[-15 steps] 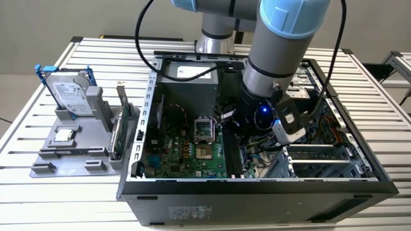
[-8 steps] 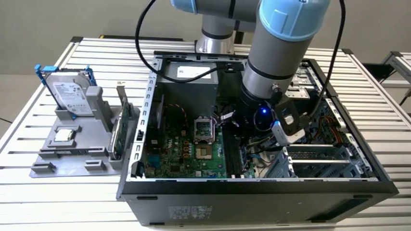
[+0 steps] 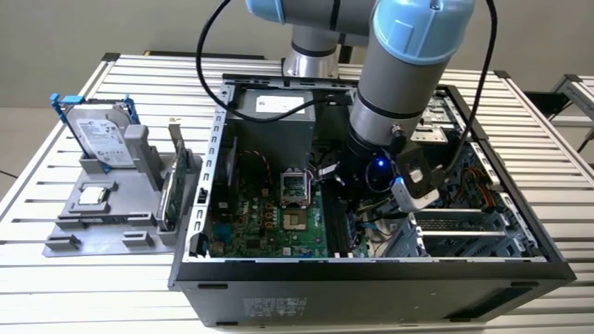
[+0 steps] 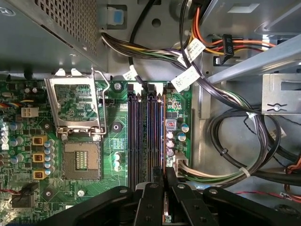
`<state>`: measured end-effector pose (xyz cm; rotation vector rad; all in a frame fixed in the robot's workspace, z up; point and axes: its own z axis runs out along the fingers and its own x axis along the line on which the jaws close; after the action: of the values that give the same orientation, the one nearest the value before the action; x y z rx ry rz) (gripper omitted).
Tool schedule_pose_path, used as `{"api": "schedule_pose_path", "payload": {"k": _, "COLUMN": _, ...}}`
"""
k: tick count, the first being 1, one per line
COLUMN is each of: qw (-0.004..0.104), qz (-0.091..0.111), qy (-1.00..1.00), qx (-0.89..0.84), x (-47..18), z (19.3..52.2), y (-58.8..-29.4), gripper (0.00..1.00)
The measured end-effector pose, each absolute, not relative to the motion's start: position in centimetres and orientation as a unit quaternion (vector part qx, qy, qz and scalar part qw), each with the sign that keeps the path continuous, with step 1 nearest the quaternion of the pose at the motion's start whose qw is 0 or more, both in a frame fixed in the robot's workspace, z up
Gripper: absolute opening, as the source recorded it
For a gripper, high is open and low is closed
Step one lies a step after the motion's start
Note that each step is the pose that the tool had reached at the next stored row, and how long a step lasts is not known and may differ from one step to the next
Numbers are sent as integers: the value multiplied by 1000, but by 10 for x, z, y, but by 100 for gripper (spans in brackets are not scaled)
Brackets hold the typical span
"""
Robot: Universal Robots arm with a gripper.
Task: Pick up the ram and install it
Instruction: 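Insert the ram into the slot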
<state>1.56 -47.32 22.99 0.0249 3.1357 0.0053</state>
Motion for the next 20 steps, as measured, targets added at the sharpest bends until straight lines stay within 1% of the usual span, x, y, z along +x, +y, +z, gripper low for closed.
{"api": "schedule_pose_path", "payload": {"k": 20, "qw": 3, "qz": 1, "qy": 1000, "qx": 7, "x": 15, "z": 222, "y": -473, "gripper": 0}}
